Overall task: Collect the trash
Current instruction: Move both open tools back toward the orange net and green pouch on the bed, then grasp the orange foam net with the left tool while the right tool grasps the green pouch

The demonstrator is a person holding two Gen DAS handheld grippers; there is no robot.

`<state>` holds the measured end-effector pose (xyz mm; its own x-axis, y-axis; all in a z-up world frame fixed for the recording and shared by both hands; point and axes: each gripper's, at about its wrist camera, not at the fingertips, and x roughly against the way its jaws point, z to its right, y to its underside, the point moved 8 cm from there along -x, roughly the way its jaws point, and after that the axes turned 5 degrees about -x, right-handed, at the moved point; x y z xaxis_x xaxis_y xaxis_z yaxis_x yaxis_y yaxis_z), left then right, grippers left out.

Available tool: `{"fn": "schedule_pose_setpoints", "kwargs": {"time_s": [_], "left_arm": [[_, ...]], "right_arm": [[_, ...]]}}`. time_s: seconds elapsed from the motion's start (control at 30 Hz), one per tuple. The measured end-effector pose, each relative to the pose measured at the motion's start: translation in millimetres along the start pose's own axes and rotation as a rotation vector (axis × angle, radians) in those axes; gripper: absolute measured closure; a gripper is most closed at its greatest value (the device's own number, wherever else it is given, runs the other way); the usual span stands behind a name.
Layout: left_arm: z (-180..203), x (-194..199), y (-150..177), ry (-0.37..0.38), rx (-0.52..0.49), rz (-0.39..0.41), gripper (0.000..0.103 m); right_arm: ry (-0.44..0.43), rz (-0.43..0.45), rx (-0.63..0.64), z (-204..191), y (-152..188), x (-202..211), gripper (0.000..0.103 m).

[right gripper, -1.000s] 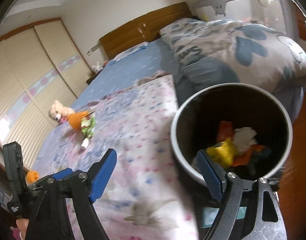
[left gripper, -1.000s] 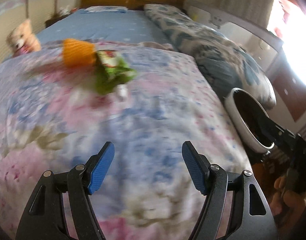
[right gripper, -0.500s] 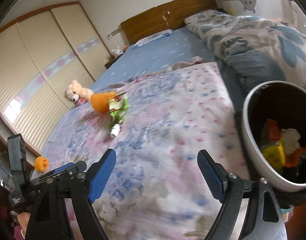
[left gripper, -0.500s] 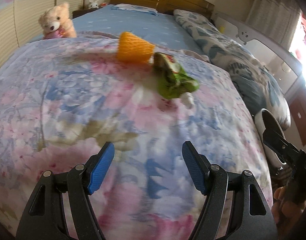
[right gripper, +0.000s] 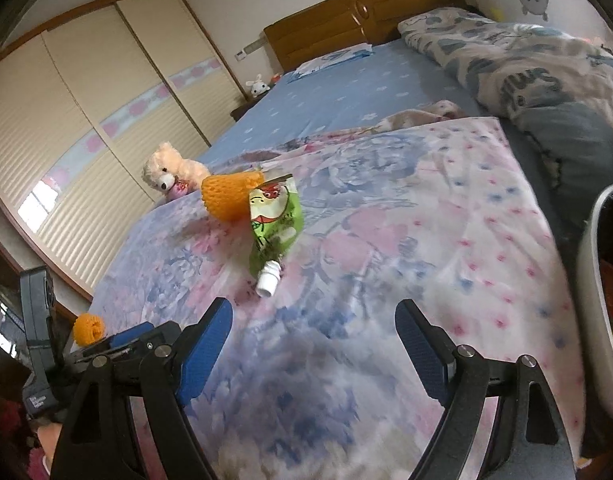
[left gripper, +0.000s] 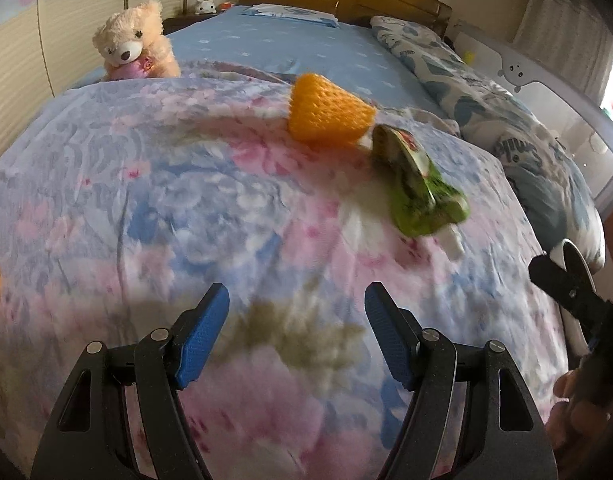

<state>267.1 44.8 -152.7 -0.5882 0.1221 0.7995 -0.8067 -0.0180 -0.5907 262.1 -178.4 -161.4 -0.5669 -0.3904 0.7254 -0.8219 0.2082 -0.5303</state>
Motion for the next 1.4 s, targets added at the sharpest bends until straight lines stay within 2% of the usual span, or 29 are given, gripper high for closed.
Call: {"fn": "schedule_pose_setpoints", "kwargs": {"time_s": [0.33, 0.67, 0.7, 0.77, 0.8, 0.83, 0.97, 1.2, 1.23, 1.27, 1.3, 1.33, 1.4], "left_arm": [[-18, -20, -45, -0.014, -0.01, 0.015, 0.031], [-20, -40, -59, -0.007, -0.011, 0.001, 0.031], [-19, -42, -61, -0.006, -0.011, 0.002, 0.031], [-16, -45, -66, -0.002, -0.014, 0.005, 0.031], [-14, -46, -71, 0.002, -0.017, 0.012, 0.031], [-13, -47, -74, 0.004, -0.019, 0.016, 0.031], [-4, -55, -94, 0.021, -0.035, 0.051, 0.031], [11, -78, -121, 0.044, -0.046, 0.08, 0.032], [12, -81, -123, 0.044, -0.049, 0.079, 0.034], [15, -83, -125, 0.052, -0.052, 0.083, 0.053], [18, -85, -126, 0.064, -0.057, 0.075, 0.077], [19, -86, -125, 0.071, -0.058, 0.065, 0.085], [20, -83, -121, 0.073, -0.049, 0.06, 0.087]], "right_arm": [[-0.038, -0.033, 0.005, -21, -17, -44, 0.018], [-0.039, -0.049, 0.023, -29, -31, -79, 0.021], [-0.036, -0.047, 0.029, -30, -31, -84, 0.025], [-0.028, -0.067, 0.038, -30, -30, -92, 0.054], [-0.054, -0.078, 0.029, -31, -30, -95, 0.066], [-0.066, -0.071, 0.028, -32, -30, -93, 0.071], [-0.052, -0.049, 0.024, -23, -27, -79, 0.072], [-0.054, -0.017, -0.09, 16, -9, -38, 0.072], [-0.054, -0.014, -0.1, 19, -7, -33, 0.072], [-0.053, -0.011, -0.108, 23, -4, -28, 0.072], [-0.05, -0.008, -0.112, 25, -1, -22, 0.072], [-0.046, -0.006, -0.111, 26, 1, -20, 0.072], [-0.041, -0.003, -0.107, 27, 4, -15, 0.072]]}}
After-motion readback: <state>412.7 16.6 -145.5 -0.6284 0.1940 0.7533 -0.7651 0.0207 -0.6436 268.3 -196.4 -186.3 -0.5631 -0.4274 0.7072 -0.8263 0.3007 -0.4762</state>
